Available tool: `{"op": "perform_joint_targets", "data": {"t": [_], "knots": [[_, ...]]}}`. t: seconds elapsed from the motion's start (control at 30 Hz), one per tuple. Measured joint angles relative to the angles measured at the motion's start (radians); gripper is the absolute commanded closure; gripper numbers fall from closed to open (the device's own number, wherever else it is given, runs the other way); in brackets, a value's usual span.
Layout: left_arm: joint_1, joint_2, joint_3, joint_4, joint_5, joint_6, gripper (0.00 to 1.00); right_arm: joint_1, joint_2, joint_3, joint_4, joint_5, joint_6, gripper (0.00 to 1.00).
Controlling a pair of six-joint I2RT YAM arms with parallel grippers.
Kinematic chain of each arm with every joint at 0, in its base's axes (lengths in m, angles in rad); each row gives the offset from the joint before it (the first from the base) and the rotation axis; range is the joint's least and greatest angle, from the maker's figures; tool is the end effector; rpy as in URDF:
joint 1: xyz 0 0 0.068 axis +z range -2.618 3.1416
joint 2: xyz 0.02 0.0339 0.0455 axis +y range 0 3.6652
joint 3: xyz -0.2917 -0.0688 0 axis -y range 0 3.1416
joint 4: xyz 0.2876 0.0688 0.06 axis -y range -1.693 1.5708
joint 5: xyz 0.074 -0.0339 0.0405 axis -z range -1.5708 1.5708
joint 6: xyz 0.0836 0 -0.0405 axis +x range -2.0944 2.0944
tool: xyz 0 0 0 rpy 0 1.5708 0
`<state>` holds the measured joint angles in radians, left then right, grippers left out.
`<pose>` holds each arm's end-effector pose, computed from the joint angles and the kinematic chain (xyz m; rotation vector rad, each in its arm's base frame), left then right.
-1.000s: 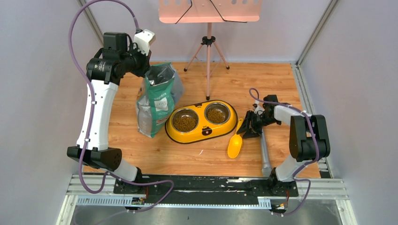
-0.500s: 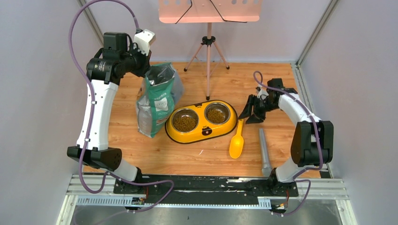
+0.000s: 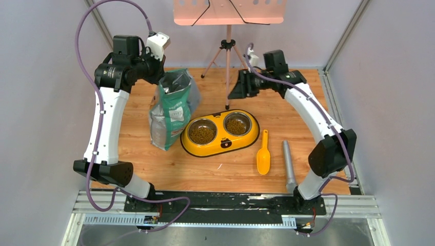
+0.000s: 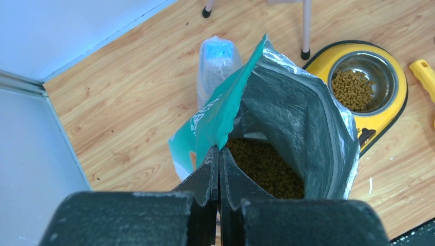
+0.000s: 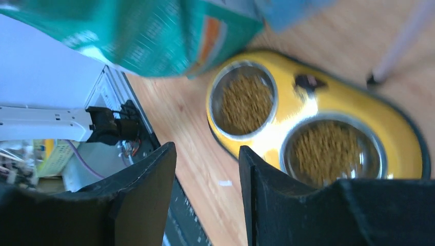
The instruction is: Serve the pet food
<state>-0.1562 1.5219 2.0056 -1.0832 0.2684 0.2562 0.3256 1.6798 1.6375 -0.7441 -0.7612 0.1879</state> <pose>0.3523 -0.0779 0.5045 0.5901 2.0728 -0.2332 0.3953 0.1943 0.3560 -0.5447 2.2966 1.1458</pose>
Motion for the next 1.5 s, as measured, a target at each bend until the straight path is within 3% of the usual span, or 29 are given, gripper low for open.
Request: {"op": "perform_joint_targets", "data": {"t": [0.13,0.3,0.67,0.83,0.93,0.97,1.03,1.07,1.1,1.17,1.23,1.5], "knots": [[0.0,0.0,0.0,-0.002,0.018,-0.007,1.0,0.118,0.092,0.233,0.055,0.049,-0.023,0.47],[0.0,0.0,0.0,-0.004,0.047,-0.023,1.0,0.173,0.232,0.487,0.124,0.113,-0.006,0.41],[0.0,0.0,-0.011,0.001,0.094,-0.044,1.0,0.304,0.382,0.595,0.175,0.267,0.05,0.38],[0.0,-0.001,-0.013,0.003,0.098,-0.045,1.0,0.342,0.415,0.616,0.18,0.306,0.08,0.51],[0.0,-0.003,-0.018,0.003,0.114,-0.046,1.0,0.342,0.423,0.637,0.181,0.335,0.095,0.68],[0.0,-0.004,-0.022,0.004,0.124,-0.048,0.97,0.343,0.427,0.644,0.183,0.346,0.098,0.77],[0.0,-0.01,-0.032,0.009,0.141,-0.051,0.74,0.349,0.436,0.661,0.183,0.387,0.102,0.92],[0.0,-0.013,-0.038,0.013,0.15,-0.055,0.57,0.351,0.444,0.672,0.185,0.411,0.106,0.98],[0.0,-0.017,-0.043,0.023,0.159,-0.059,0.5,0.354,0.448,0.678,0.185,0.432,0.104,1.0],[0.0,-0.031,-0.046,0.036,0.168,-0.068,0.24,0.367,0.459,0.69,0.185,0.48,0.11,1.0],[0.0,-0.064,-0.054,0.053,0.161,-0.07,0.14,0.376,0.463,0.698,0.189,0.518,0.114,1.0],[0.0,-0.487,-0.32,0.15,0.085,-0.004,0.12,0.397,0.464,0.718,0.181,0.593,0.126,1.0]]}}
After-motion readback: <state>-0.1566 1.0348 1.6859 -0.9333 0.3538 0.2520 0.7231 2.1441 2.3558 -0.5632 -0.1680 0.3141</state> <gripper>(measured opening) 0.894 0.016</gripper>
